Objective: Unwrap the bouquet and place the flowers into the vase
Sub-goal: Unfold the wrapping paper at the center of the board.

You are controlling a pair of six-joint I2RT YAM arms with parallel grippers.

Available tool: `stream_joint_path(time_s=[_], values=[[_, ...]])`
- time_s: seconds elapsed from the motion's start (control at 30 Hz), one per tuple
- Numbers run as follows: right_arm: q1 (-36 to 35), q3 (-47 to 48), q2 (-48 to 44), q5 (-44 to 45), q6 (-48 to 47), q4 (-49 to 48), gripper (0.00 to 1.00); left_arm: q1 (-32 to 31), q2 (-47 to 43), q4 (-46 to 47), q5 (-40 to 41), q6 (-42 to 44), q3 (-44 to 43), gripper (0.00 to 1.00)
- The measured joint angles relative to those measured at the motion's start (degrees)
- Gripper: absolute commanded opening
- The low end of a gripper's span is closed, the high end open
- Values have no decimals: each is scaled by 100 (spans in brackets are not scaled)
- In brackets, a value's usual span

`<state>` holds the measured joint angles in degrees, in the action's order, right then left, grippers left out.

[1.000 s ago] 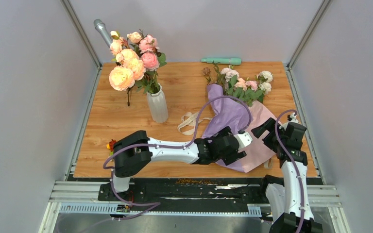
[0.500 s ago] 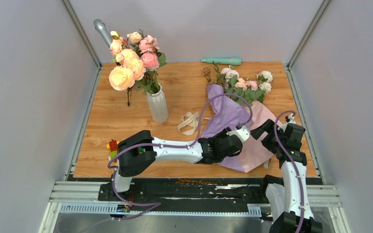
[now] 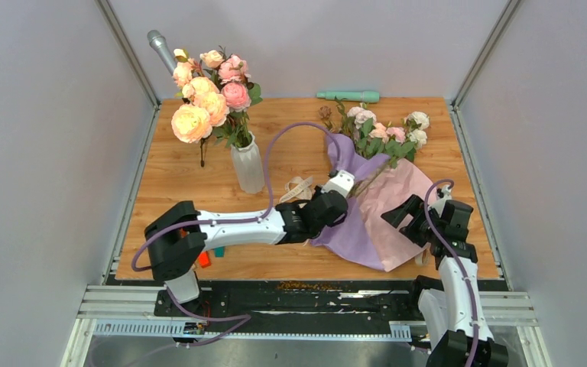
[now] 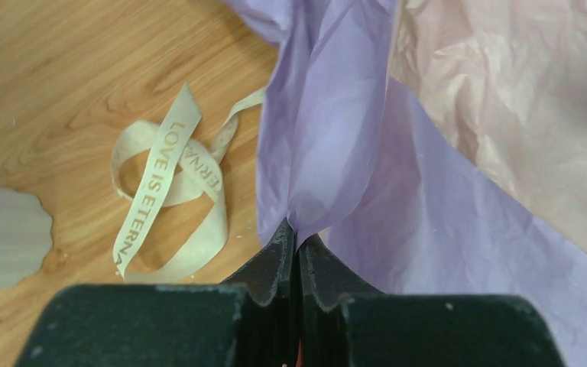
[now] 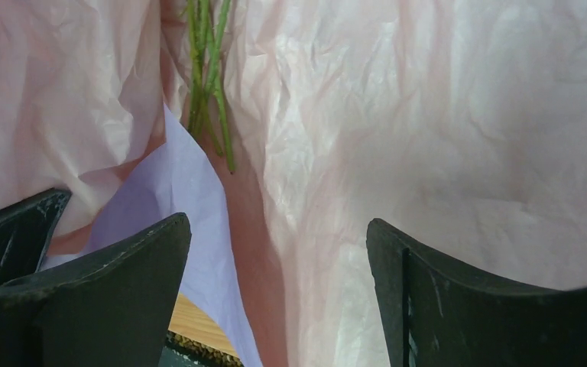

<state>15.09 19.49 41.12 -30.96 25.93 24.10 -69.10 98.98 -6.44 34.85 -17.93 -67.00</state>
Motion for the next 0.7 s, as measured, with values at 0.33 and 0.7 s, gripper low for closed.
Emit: stream_joint_path(time_s=[0.33, 0.7], values=[[-271, -138, 70, -160, 138, -420, 73, 420, -1012, 872, -223, -1303, 1714, 7], [-345, -184, 208, -162, 164, -538, 72, 555, -1285, 1163, -74, -1838, 2140, 20]])
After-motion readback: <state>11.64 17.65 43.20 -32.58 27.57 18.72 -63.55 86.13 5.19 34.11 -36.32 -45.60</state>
